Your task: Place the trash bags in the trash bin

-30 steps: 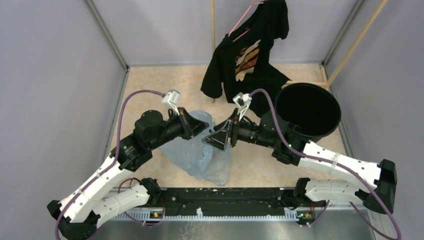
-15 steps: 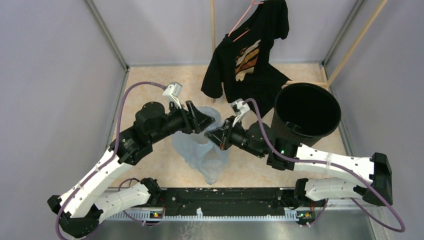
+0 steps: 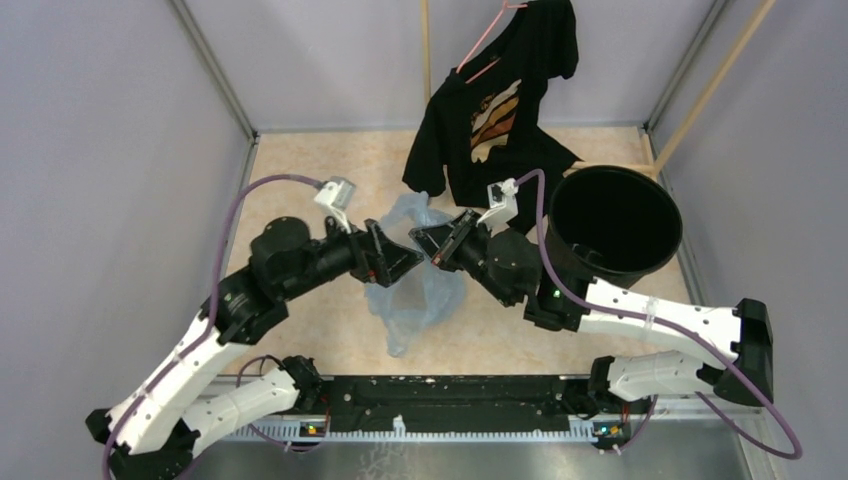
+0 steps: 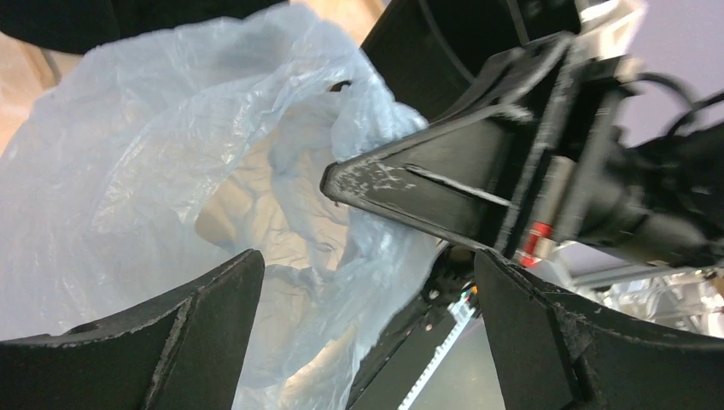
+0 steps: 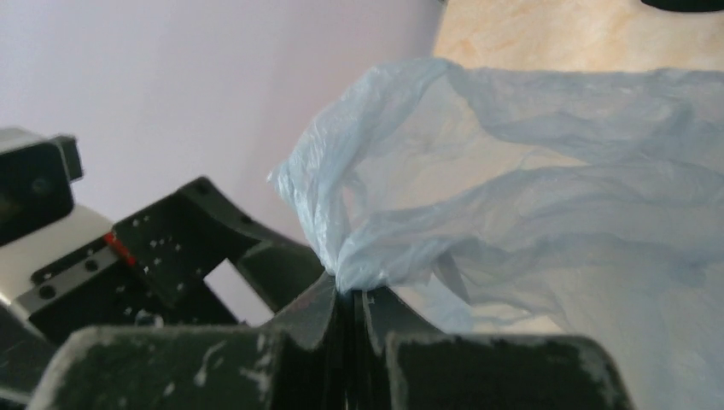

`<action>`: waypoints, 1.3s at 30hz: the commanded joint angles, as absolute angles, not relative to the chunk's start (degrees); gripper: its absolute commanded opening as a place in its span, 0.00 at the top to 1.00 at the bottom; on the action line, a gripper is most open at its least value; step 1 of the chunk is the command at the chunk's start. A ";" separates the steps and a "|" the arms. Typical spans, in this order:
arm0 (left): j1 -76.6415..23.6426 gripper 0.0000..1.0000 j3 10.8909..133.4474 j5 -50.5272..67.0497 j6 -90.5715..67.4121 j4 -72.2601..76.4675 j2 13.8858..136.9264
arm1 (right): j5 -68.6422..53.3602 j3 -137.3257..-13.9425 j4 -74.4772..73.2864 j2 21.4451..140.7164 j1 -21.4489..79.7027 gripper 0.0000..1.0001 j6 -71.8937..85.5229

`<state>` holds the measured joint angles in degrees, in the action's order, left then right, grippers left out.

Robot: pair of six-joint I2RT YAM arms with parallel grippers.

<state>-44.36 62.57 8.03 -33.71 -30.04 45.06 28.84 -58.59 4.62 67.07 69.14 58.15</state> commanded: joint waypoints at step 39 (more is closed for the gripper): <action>-45.63 1.00 63.32 -15.57 -25.15 -40.58 42.57 | 60.11 -67.83 -42.89 50.65 68.87 0.15 6.37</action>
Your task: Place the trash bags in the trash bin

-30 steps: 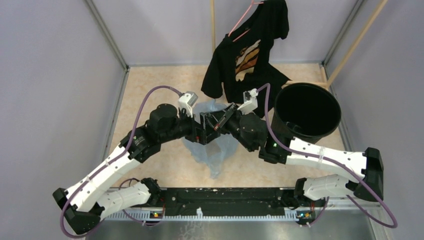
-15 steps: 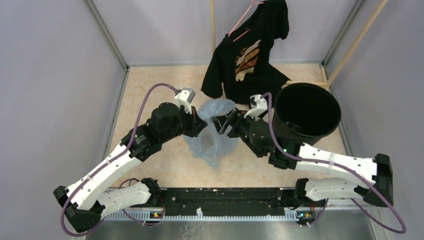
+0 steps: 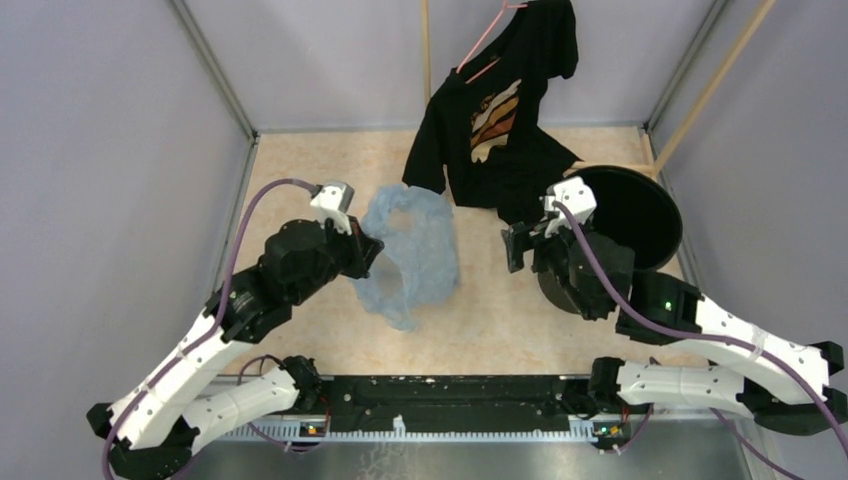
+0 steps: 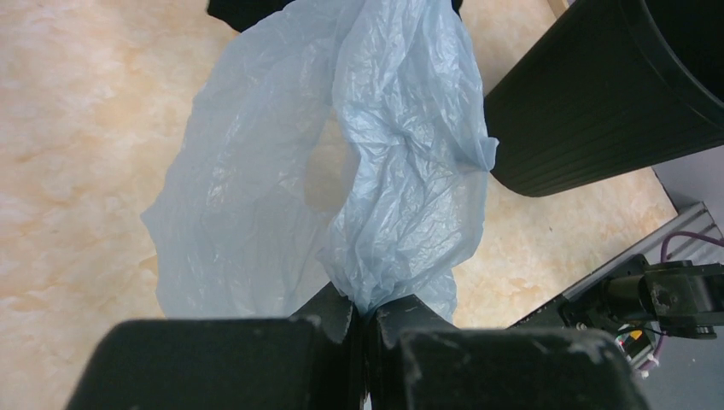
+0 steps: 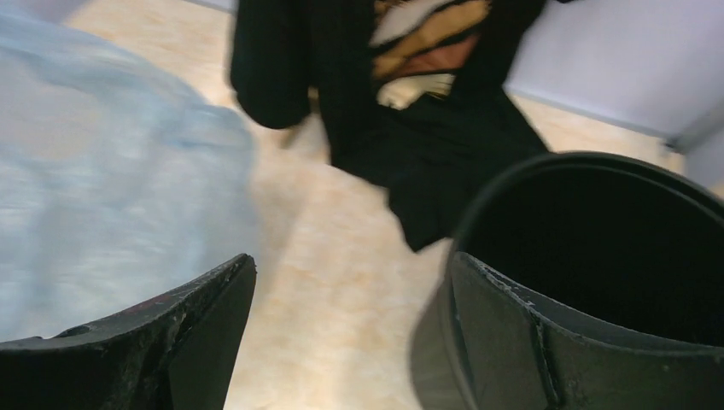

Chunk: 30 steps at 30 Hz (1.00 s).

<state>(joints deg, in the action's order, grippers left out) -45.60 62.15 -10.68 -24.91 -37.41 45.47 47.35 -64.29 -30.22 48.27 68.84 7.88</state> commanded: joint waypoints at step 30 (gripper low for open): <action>-45.64 1.00 62.26 -13.30 -29.55 -41.87 38.81 | 27.98 -63.36 -42.52 53.35 49.31 0.35 10.51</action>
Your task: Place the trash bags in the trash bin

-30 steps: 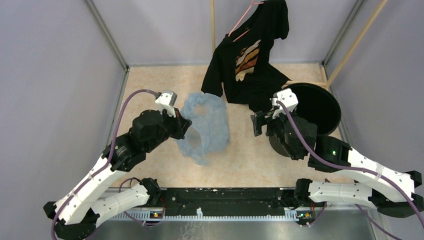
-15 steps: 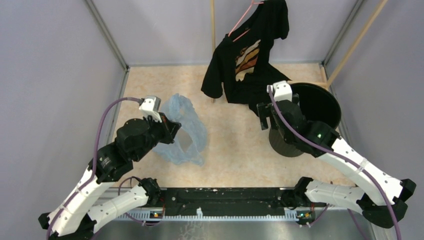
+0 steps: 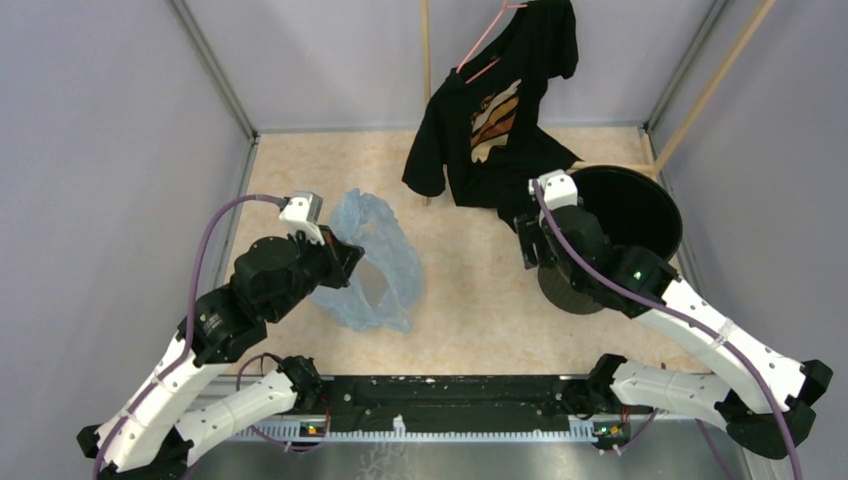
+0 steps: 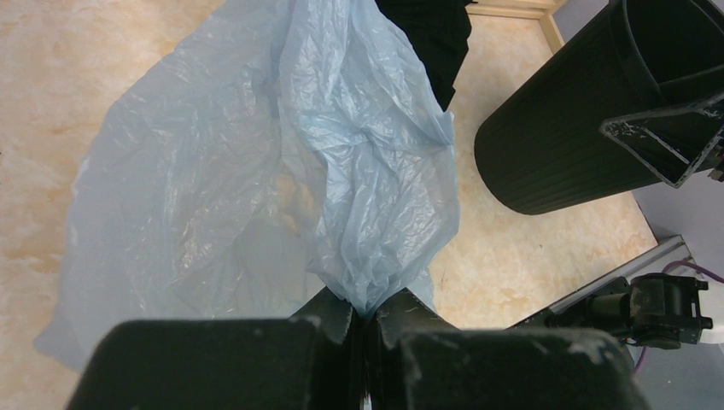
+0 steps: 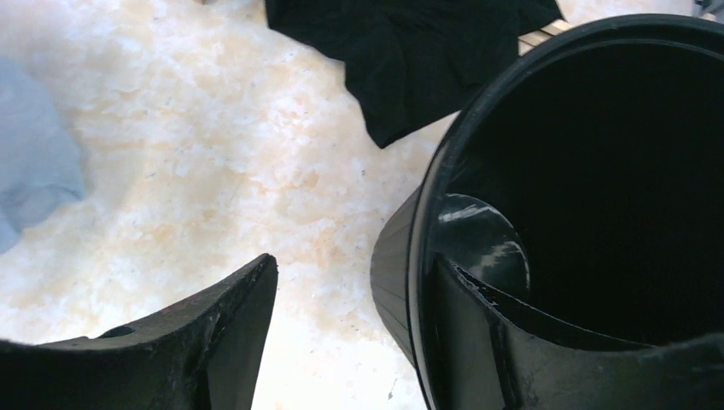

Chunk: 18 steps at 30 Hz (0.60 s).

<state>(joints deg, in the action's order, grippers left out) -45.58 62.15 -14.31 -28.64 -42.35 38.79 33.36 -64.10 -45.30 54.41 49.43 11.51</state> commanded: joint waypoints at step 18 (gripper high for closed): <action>-45.64 1.00 63.65 -12.65 -30.22 -43.89 37.57 | 27.61 -60.17 -37.32 57.13 49.31 0.57 12.91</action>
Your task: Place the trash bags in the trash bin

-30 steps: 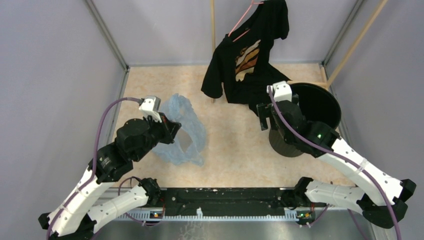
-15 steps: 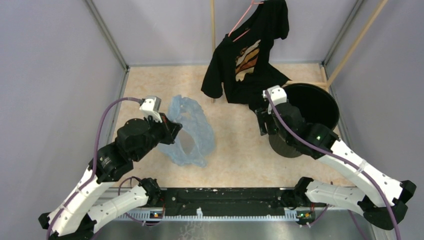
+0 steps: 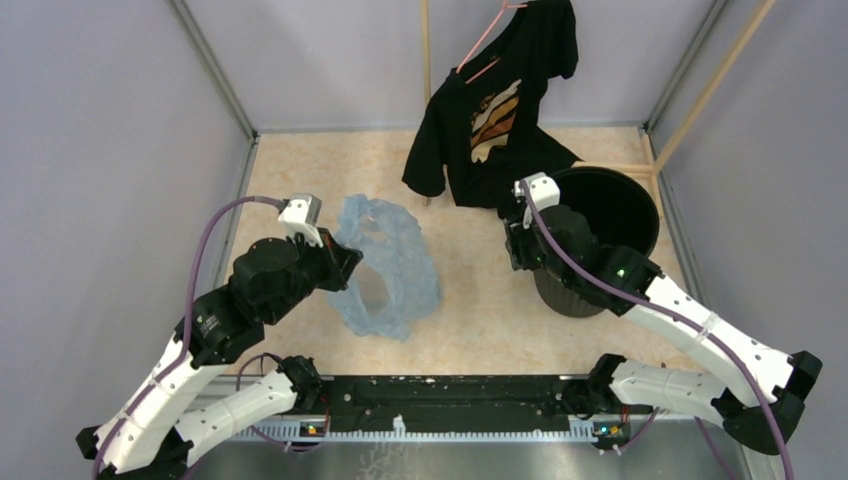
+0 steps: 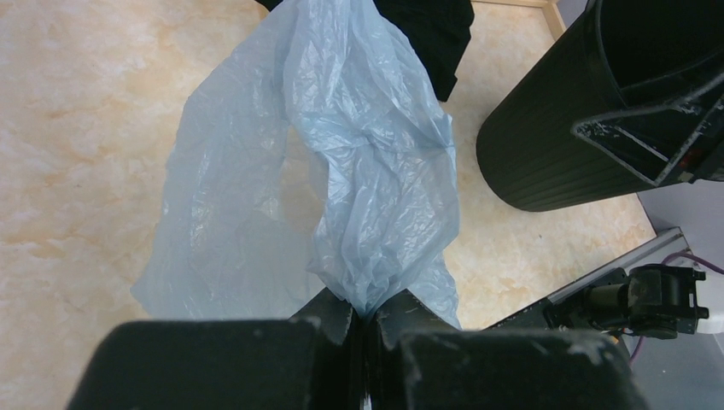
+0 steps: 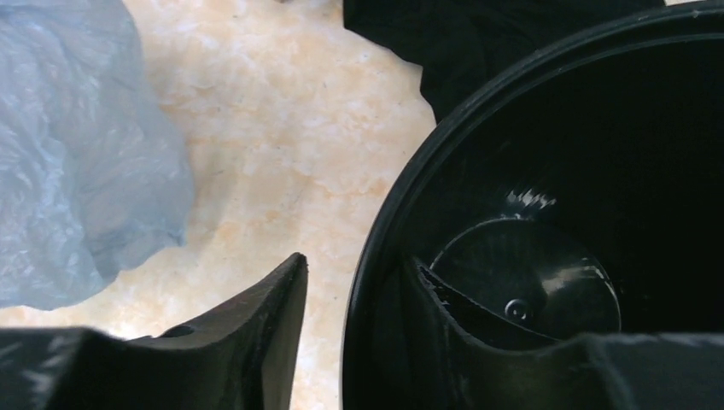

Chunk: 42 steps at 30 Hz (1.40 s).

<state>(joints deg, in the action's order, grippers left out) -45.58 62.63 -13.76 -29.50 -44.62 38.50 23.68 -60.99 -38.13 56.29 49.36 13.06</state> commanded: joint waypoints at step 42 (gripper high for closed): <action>-45.64 1.00 98.12 9.81 -25.07 -13.04 49.79 | 12.02 -68.78 -19.09 52.60 63.81 0.25 13.98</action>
